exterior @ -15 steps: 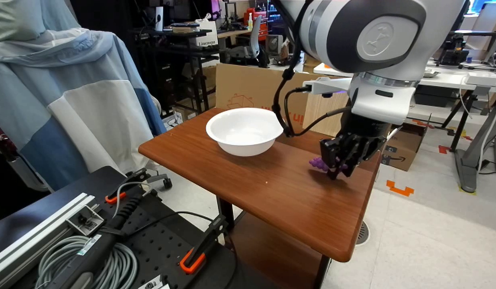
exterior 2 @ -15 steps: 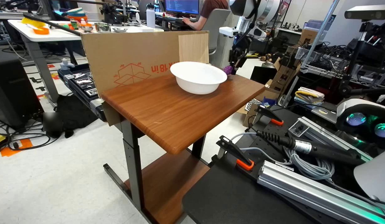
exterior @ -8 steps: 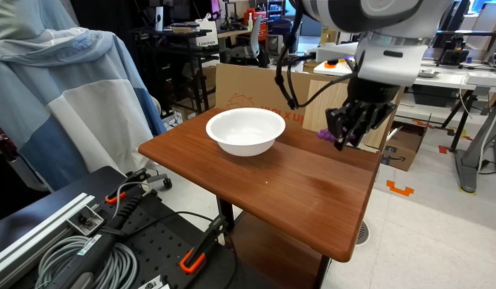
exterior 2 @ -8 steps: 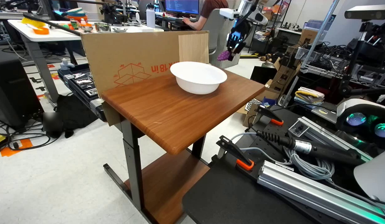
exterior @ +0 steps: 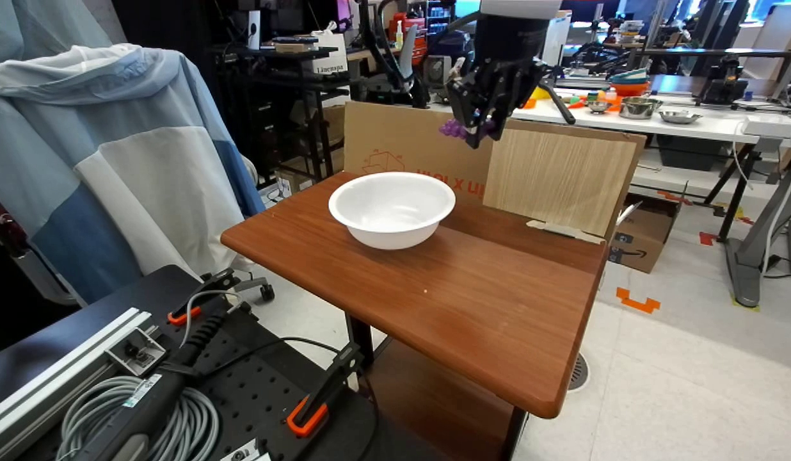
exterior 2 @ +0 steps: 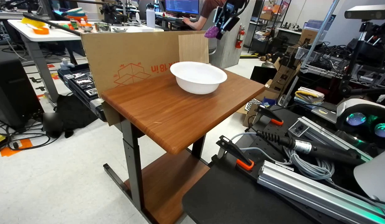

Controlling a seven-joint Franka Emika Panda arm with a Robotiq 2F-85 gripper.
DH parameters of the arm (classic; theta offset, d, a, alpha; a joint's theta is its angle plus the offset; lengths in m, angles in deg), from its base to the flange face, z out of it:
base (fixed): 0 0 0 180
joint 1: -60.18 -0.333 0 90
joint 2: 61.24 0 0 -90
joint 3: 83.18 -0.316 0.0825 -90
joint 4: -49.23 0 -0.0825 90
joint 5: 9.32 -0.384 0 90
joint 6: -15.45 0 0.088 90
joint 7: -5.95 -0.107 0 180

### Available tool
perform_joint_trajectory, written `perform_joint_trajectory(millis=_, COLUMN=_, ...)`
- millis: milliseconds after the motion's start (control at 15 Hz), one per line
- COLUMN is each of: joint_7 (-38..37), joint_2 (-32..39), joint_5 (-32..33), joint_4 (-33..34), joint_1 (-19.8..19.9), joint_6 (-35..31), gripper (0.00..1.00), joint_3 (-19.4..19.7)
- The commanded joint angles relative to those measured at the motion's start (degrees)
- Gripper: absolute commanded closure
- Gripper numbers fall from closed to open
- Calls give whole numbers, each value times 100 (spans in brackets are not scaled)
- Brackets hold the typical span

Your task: Place the grapes inside the white basin

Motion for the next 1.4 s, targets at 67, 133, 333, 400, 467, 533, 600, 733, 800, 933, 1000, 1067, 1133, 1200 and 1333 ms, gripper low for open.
perform_joint_trajectory(millis=67, joint_7=-23, joint_2=85, joint_5=-303, joint_4=-205, joint_1=-193, joint_6=-102, gripper=88, joint_3=-172)
perform_joint_trajectory(millis=133, joint_7=-73, joint_2=110, joint_5=-351, joint_4=-251, joint_1=-215, joint_6=-16, gripper=88, joint_3=-202)
perform_joint_trajectory(millis=333, joint_7=-157, joint_2=122, joint_5=-404, joint_4=-554, joint_1=-306, joint_6=-76, gripper=88, joint_3=-262)
perform_joint_trajectory(millis=400, joint_7=-148, joint_2=105, joint_5=-389, joint_4=-690, joint_1=-342, joint_6=-140, gripper=88, joint_3=-276)
perform_joint_trajectory(millis=467, joint_7=-128, joint_2=93, joint_5=-404, joint_4=-788, joint_1=-352, joint_6=-161, gripper=88, joint_3=-291)
perform_joint_trajectory(millis=533, joint_7=-116, joint_2=100, joint_5=-411, joint_4=-848, joint_1=-360, joint_6=-172, gripper=88, joint_3=-298)
perform_joint_trajectory(millis=600, joint_7=-63, joint_2=110, joint_5=-427, joint_4=-887, joint_1=-350, joint_6=-168, gripper=88, joint_3=-309)
perform_joint_trajectory(millis=733, joint_7=-53, joint_2=125, joint_5=-447, joint_4=-932, joint_1=-346, joint_6=-177, gripper=88, joint_3=-317)
perform_joint_trajectory(millis=800, joint_7=-65, joint_2=107, joint_5=-461, joint_4=-968, joint_1=-349, joint_6=-201, gripper=73, joint_3=-319)
perform_joint_trajectory(millis=933, joint_7=-42, joint_2=23, joint_5=-419, joint_4=-1050, joint_1=-359, joint_6=-208, gripper=37, joint_3=-308)
perform_joint_trajectory(millis=1000, joint_7=-13, joint_2=-43, joint_5=-445, joint_4=-1105, joint_1=-349, joint_6=-236, gripper=30, joint_3=-310)
perform_joint_trajectory(millis=1067, joint_7=18, joint_2=-184, joint_5=-466, joint_4=-1189, joint_1=-320, joint_6=-168, gripper=24, joint_3=-304)
perform_joint_trajectory(millis=1133, joint_7=30, joint_2=-281, joint_5=-463, joint_4=-1249, joint_1=-310, joint_6=-138, gripper=16, joint_3=-293)
perform_joint_trajectory(millis=1200, joint_7=114, joint_2=-467, joint_5=-497, joint_4=-1373, joint_1=-278, joint_6=-126, gripper=9, joint_3=-289)
perform_joint_trajectory(millis=1333, joint_7=266, joint_2=-852, joint_5=-574, joint_4=-1614, joint_1=-230, joint_6=-97, gripper=0, joint_3=-259)
